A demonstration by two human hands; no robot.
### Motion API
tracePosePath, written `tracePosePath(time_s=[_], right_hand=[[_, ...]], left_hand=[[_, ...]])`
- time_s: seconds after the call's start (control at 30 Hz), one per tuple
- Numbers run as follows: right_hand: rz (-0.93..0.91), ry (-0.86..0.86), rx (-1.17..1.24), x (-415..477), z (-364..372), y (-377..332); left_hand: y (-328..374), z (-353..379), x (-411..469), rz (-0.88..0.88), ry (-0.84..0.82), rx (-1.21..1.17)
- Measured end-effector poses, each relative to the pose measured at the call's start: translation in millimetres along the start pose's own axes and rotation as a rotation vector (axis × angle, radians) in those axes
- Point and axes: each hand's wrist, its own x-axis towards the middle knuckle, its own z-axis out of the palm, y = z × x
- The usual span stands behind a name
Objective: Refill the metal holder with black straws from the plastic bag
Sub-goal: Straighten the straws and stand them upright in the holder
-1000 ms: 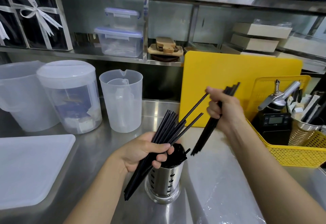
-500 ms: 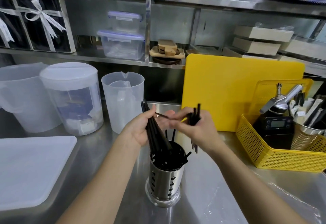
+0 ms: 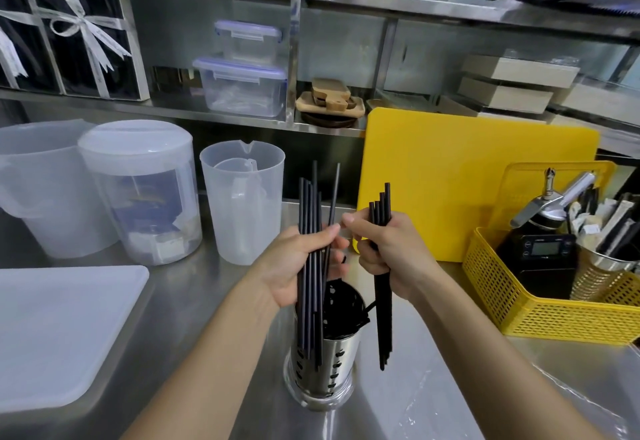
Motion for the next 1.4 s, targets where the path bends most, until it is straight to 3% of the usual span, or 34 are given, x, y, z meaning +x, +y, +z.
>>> tracePosePath(time_s=[0.4,0.57,0.7,0.77,0.83,0.93,1.0,1.1,1.23,1.4], right_hand=[[-0.074,-0.017,0.041,-4,-2,-6],[-0.054,-0.011,0.082,-5,-1,-3],[-0.061,0.082,0.061,-6,3,-3],[-0.221,0.202,-0.061,-8,3,-4],[-0.605,0.255,-0.328,-11,3,-5],[-1.173,-0.014,-0.809,-17,7,-1],[-1.282,-0.228,-0.943,-19,18,7],[-1.289,-0.368,-0.99,-21,34,21],[-1.172,-0.362,-1.075,-15,25,25],[-0.971,-0.367,-1.204,-16,13,32]], left_hand=[[-15,-2,-10,-0.021,-0.143,0.154],[-19,-4,-8,-0.001,-0.107,0.205],[-23,-4,-7,-0.034,-0.03,0.093],[-23,-7,-4,-0.093,0.032,-0.026],[-22,-11,-1,-0.225,0.062,-0.164],[-21,-10,1,-0.32,-0.033,-0.184],[-20,-7,-1,-0.384,-0.082,-0.184],[-16,-8,-1,-0.508,-0.153,-0.166],[-14,-13,6,-0.387,-0.12,-0.274],[-13,-20,11,-0.273,0.009,-0.133]])
